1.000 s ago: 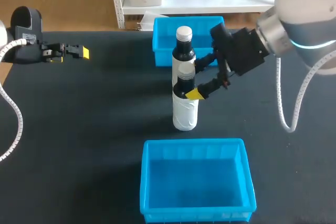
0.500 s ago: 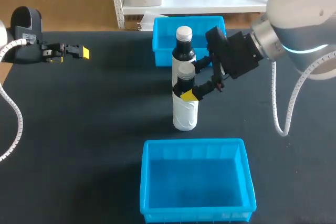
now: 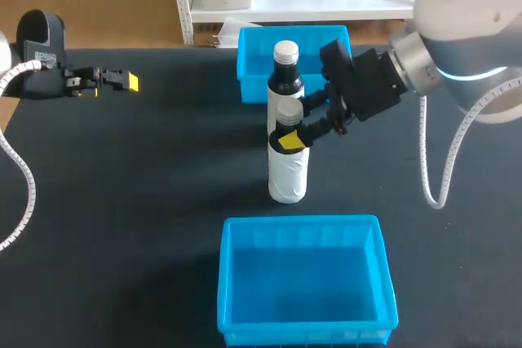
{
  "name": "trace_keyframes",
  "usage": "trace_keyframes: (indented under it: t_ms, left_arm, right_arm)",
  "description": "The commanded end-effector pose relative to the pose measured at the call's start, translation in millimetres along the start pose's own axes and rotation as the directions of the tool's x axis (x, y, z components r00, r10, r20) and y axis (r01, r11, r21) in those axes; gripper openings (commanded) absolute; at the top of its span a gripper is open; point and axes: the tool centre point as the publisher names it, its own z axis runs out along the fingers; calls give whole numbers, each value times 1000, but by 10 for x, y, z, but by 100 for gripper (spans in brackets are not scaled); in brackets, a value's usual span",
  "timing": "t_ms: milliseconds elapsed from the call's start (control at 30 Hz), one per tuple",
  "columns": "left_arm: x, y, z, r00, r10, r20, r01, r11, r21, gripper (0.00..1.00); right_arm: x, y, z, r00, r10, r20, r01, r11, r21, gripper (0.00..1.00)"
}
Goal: Pick up the bottle, and place it in the far bin if it is heavy, or in the near bin if it is light.
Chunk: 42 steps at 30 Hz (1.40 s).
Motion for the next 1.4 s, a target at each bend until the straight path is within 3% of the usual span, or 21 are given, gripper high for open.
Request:
trace_keyframes:
  t_ms: [33, 167, 333, 467, 567, 667, 767, 1300, 1400]
  left_arm:
    - [0, 0, 0, 1000, 0, 0, 0, 1000, 0, 100]
    - [0, 0, 0, 1000, 0, 0, 0, 1000, 0, 100]
    - [0, 0, 0, 1000, 0, 0, 0, 1000, 0, 100]
    - [0, 0, 0, 1000, 0, 0, 0, 1000, 0, 100]
    - [0, 0, 0, 1000, 0, 0, 0, 1000, 0, 100]
    - [0, 0, 0, 1000, 0, 0, 0, 1000, 0, 100]
    - [0, 0, 0, 1000, 0, 0, 0, 1000, 0, 100]
    - [0, 0, 0, 1000, 0, 0, 0, 1000, 0, 100]
    - [0, 0, 0, 1000, 0, 0, 0, 1000, 0, 100]
  right_arm:
    - [1, 3, -3, 1000, -2, 8, 2, 1000, -3, 54]
    - [-2, 6, 0, 1000, -2, 12, 2, 1000, -5, 47]
    - [-12, 23, -31, 1000, -4, 17, 4, 1000, -5, 24]
    - [-40, 52, -158, 1000, -5, 23, 5, 1000, 1, 20]
    - [-65, 80, -276, 1000, -6, 26, 6, 1000, 9, 4]
    - [-88, 105, -408, 1000, -6, 27, 6, 1000, 21, 7]
    - [-85, 123, -527, 999, -1, 35, 0, 1000, 26, 0]
    - [120, 151, -1211, 1000, 18, 1, -18, 995, 99, 0]
    - [173, 142, -1350, 1000, 5, -3, -5, 995, 98, 4]
